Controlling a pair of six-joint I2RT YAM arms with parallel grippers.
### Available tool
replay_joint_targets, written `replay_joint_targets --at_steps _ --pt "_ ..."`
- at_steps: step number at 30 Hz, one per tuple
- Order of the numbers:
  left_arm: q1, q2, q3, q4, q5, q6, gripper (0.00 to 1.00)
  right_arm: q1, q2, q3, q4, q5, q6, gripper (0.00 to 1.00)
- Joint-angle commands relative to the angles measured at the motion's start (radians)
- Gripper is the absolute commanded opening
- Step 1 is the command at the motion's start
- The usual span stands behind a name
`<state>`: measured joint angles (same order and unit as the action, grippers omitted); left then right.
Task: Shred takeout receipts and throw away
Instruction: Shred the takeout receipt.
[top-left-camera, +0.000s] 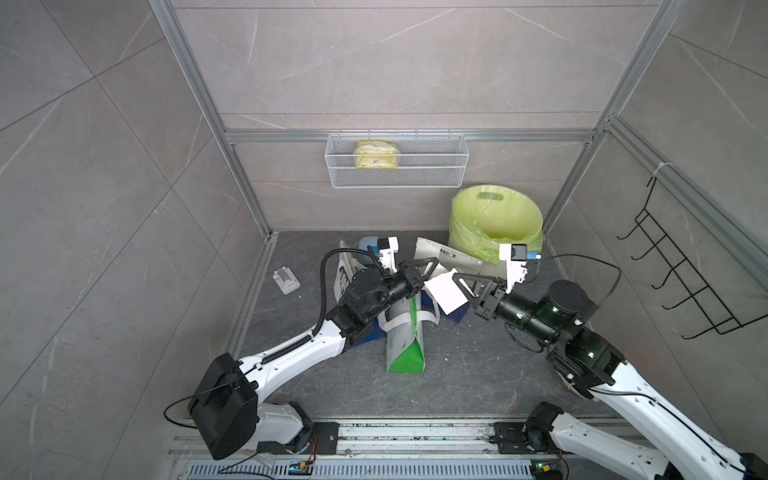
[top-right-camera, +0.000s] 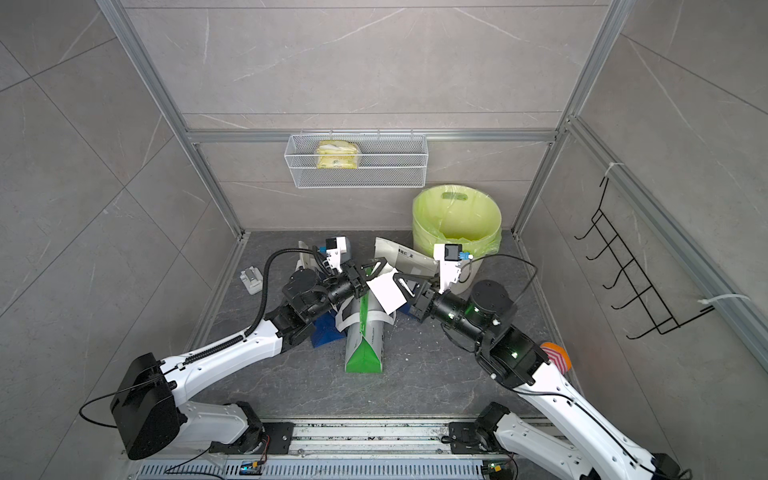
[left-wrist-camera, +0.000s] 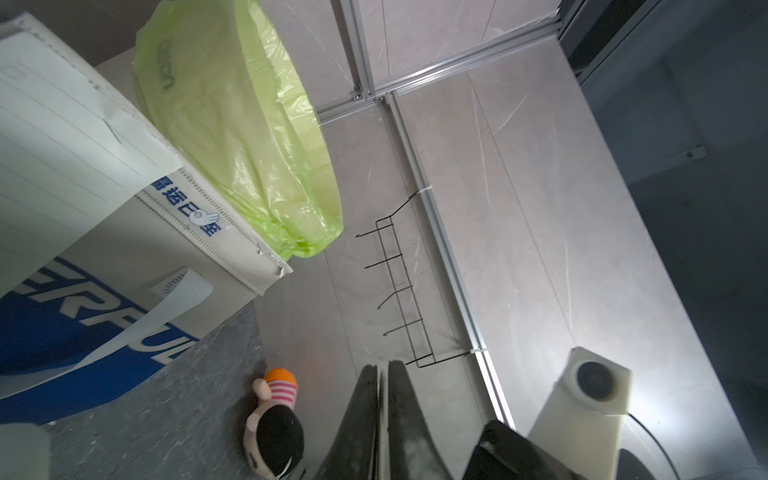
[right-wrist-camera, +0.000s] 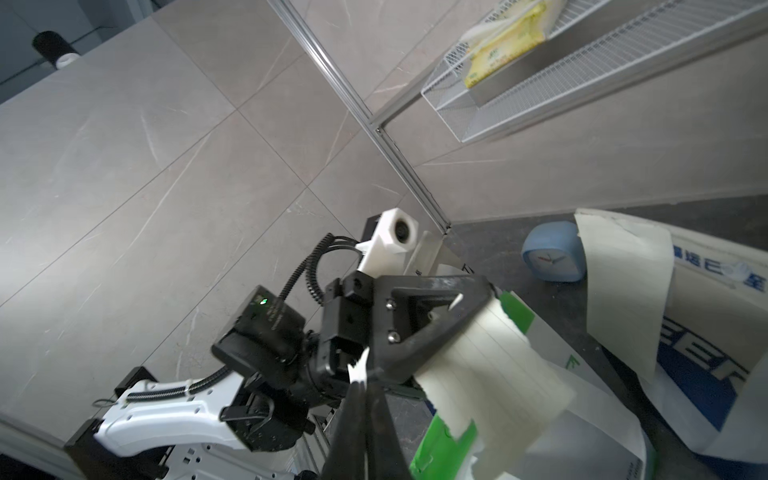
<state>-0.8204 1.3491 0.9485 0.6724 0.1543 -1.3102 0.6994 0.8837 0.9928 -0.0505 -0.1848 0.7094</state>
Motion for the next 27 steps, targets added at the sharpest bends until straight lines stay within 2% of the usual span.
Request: replay_joint_targets --at_steps 1,11,27 --pt "-0.003 0.009 0.001 0.123 -0.041 -0.092 0.15 -0.006 0.019 -0.001 0.043 0.085 0.051 0.00" --pt "-0.003 -0.008 0.001 0.071 -0.050 -0.105 0.15 -0.026 0.061 0.023 0.004 0.166 0.085 0.00" --pt "-0.004 -0.019 0.011 0.049 -0.060 -0.084 0.15 -0.037 0.077 0.043 -0.049 0.135 0.110 0.00"
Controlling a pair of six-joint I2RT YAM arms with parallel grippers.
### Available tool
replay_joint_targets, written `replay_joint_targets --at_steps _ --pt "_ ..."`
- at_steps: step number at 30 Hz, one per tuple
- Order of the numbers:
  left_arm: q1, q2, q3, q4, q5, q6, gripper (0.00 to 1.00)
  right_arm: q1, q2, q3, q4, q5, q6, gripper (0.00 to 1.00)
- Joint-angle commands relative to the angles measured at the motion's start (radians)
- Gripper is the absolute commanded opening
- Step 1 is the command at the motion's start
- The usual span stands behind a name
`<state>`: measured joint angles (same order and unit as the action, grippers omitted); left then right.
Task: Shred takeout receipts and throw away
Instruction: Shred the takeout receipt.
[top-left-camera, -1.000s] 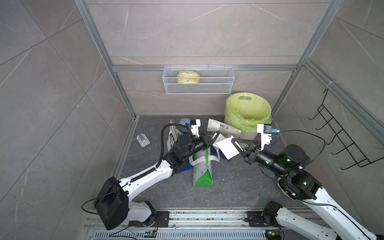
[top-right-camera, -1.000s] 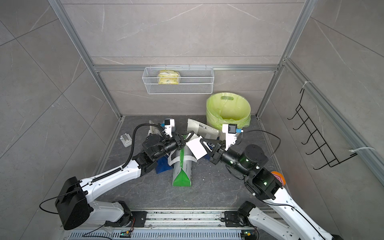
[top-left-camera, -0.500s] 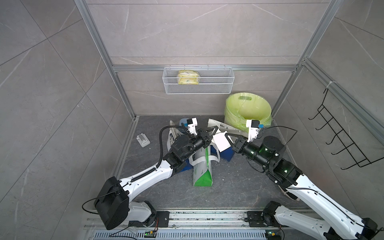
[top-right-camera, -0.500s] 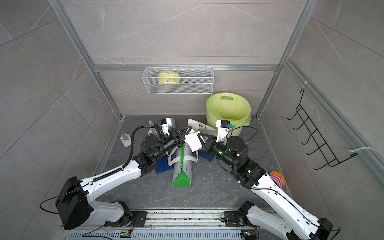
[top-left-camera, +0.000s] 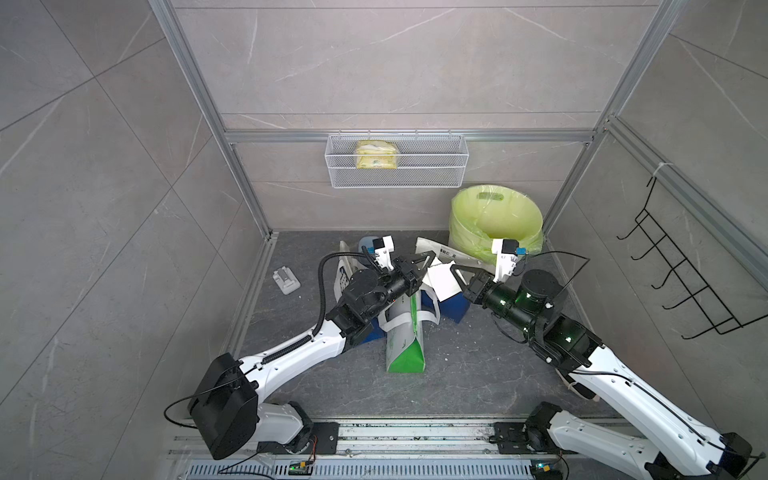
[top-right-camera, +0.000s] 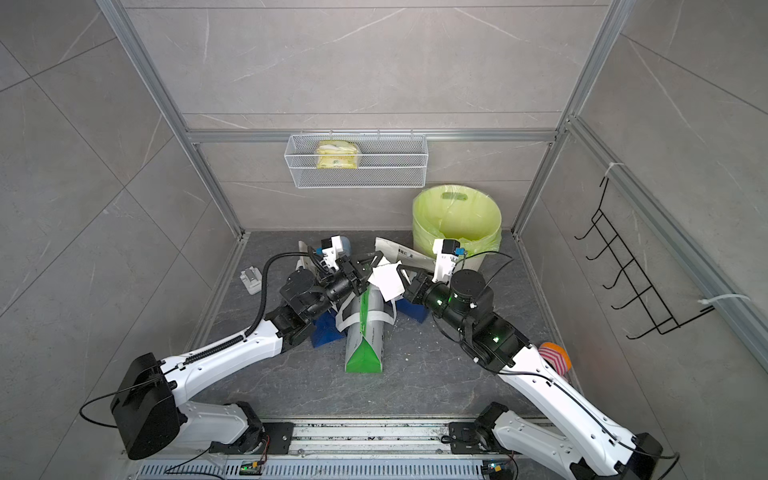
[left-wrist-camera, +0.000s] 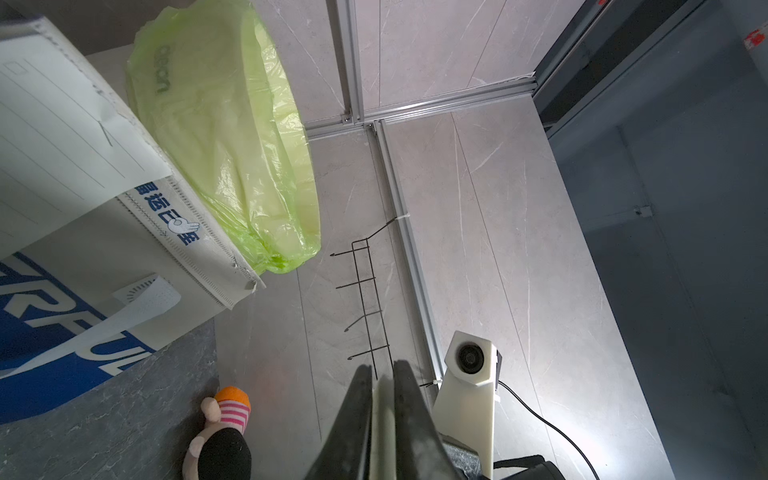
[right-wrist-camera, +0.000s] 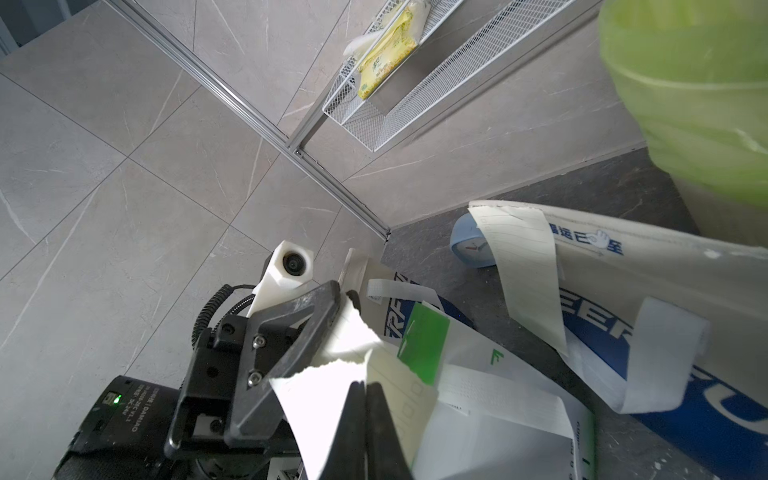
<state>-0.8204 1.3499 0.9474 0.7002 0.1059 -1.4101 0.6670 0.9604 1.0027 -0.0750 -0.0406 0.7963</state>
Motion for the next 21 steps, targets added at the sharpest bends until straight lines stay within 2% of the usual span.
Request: replay_joint_targets --at_steps 1,6,21 --pt "-0.003 -0.021 0.019 0.008 -0.007 0.021 0.15 -0.006 -0.002 0.033 -0.026 -0.009 0.026 0.00" --pt "-0.003 -0.029 0.015 0.008 -0.013 0.033 0.14 -0.007 -0.018 0.038 -0.050 0.032 0.009 0.00" --pt "-0.004 -0.025 0.019 0.014 -0.004 0.056 0.12 -0.009 0.002 0.054 -0.038 0.017 0.032 0.00"
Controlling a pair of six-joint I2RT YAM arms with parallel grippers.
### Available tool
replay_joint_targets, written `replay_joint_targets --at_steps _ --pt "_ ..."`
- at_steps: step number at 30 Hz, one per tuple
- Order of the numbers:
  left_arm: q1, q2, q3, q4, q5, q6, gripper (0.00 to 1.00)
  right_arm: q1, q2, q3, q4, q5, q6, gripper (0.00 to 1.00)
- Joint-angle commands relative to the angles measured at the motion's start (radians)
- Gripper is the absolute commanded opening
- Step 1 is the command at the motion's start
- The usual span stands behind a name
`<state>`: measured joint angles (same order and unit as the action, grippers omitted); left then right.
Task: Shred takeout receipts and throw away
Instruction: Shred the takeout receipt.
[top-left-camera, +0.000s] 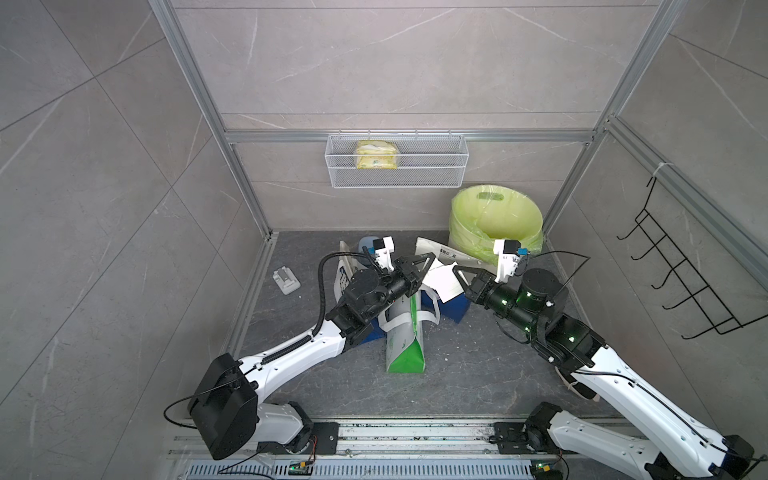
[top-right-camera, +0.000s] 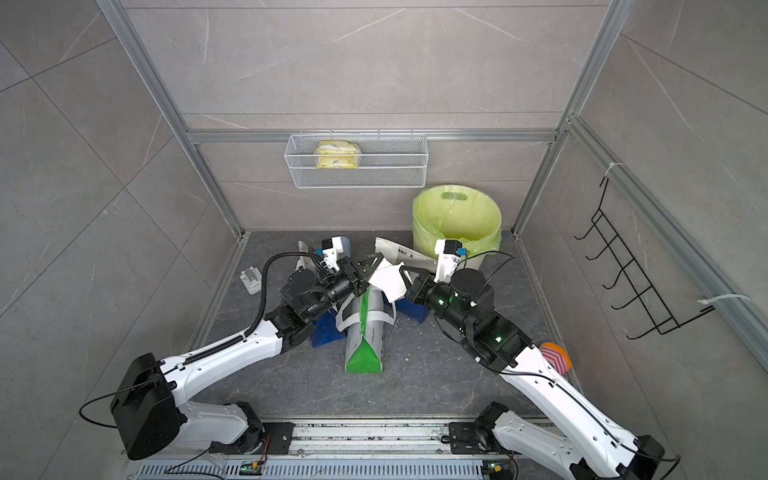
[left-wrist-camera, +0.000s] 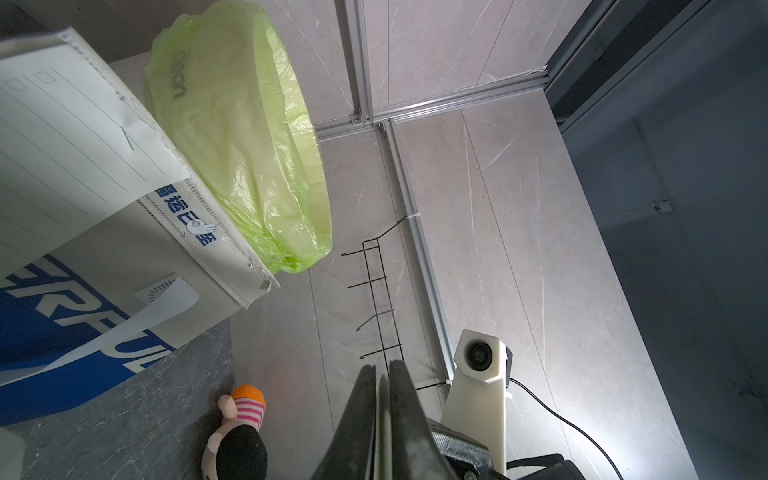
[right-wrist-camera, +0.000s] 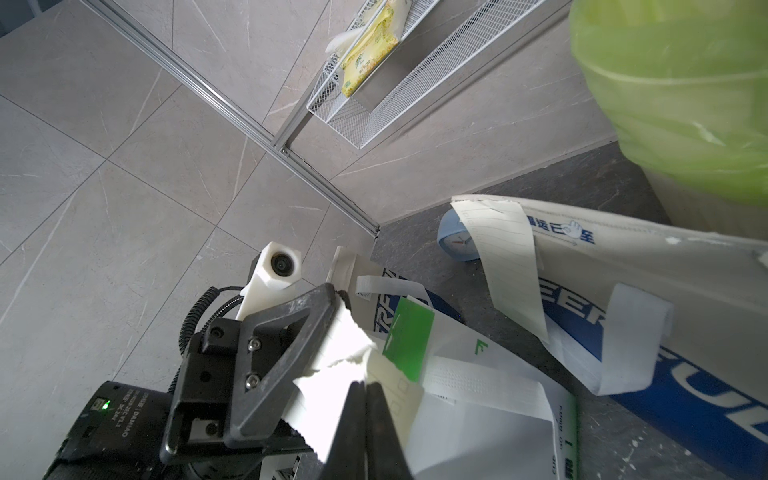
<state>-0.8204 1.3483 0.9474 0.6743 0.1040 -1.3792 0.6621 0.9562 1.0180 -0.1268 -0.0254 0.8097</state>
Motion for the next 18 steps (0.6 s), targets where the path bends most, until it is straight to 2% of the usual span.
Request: replay_joint_targets --at_steps 1,18 --pt "-0.003 -0.022 0.018 0.046 -0.001 0.024 0.12 -0.004 0.012 0.043 0.014 0.000 0.022 0.00" --pt "-0.003 -0.019 0.026 0.039 -0.003 0.047 0.10 -0.006 -0.014 0.077 -0.102 -0.001 0.056 0.00"
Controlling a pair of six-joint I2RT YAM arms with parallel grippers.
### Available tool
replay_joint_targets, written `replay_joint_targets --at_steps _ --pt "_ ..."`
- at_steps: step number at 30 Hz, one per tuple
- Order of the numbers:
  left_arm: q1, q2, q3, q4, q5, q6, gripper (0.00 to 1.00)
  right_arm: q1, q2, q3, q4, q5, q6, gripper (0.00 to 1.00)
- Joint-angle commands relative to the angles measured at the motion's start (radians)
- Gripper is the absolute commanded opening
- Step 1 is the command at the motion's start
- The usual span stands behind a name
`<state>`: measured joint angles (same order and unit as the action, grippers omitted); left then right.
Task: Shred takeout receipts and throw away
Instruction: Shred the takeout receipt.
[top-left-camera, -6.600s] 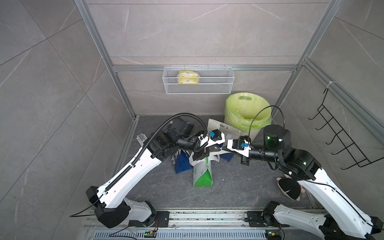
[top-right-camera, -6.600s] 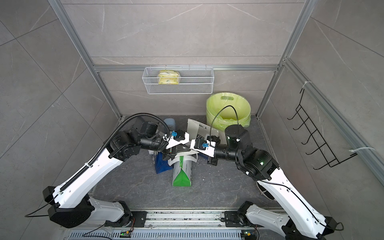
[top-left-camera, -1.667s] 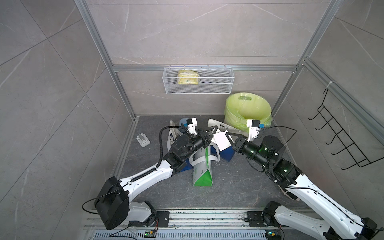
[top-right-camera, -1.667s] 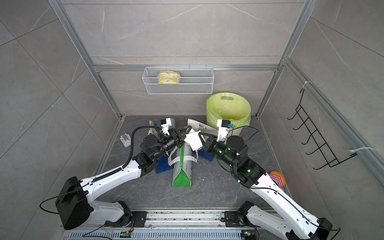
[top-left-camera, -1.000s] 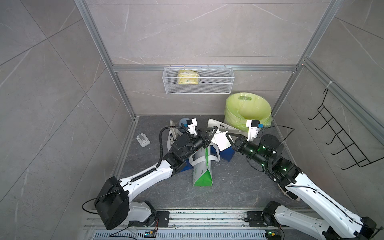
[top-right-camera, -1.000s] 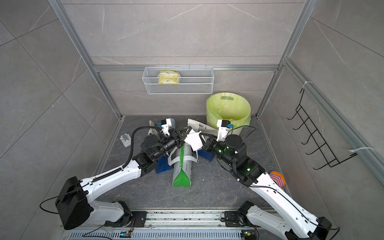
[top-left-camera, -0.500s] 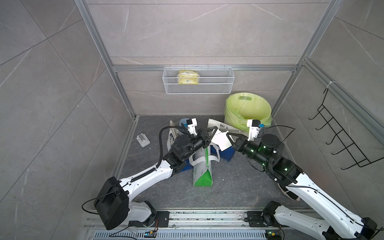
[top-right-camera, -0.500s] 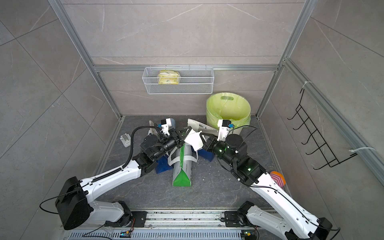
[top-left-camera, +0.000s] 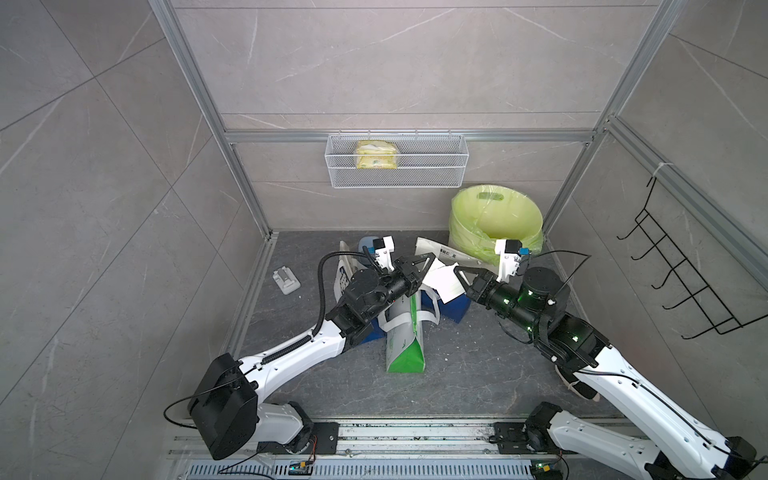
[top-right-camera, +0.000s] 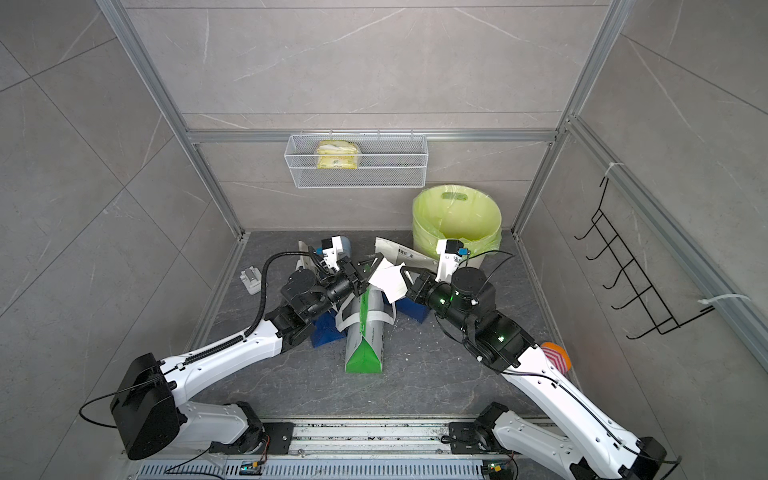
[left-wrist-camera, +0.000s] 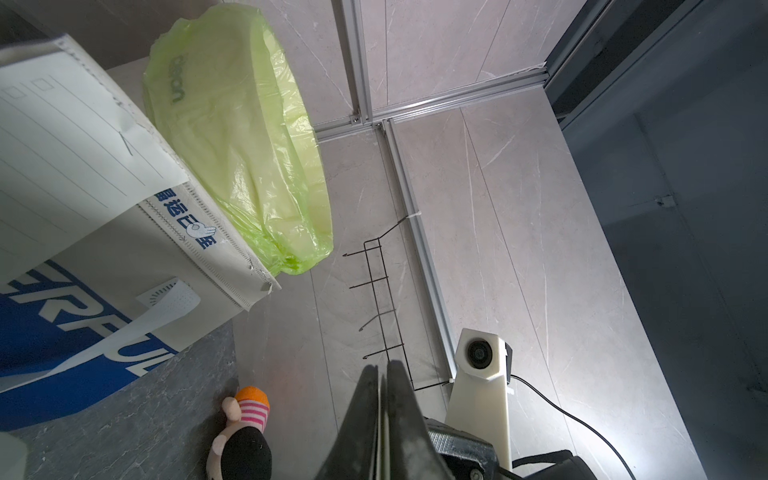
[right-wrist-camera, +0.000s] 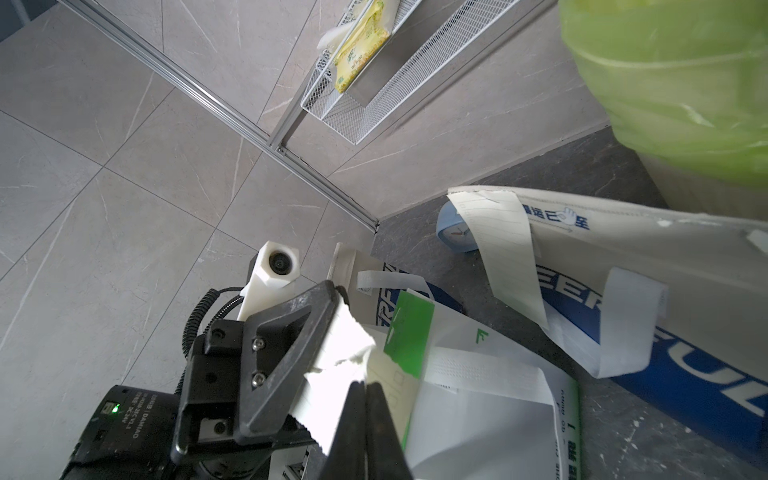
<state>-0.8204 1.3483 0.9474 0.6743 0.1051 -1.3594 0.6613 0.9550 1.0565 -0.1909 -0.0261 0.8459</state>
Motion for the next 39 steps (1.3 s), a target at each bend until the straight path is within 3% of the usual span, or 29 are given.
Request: replay_joint_targets --at_steps 1,32,39 --pt "-0.003 -0.016 0.029 0.038 0.001 0.027 0.10 -0.006 -0.013 0.040 -0.039 0.001 0.024 0.00" --pt "-0.003 0.015 0.025 0.082 0.029 0.005 0.13 -0.007 0.074 0.045 0.123 -0.023 0.117 0.00" --pt "-0.003 0.000 0.022 0.076 0.028 0.014 0.03 -0.007 0.096 0.046 0.112 -0.033 0.107 0.00"
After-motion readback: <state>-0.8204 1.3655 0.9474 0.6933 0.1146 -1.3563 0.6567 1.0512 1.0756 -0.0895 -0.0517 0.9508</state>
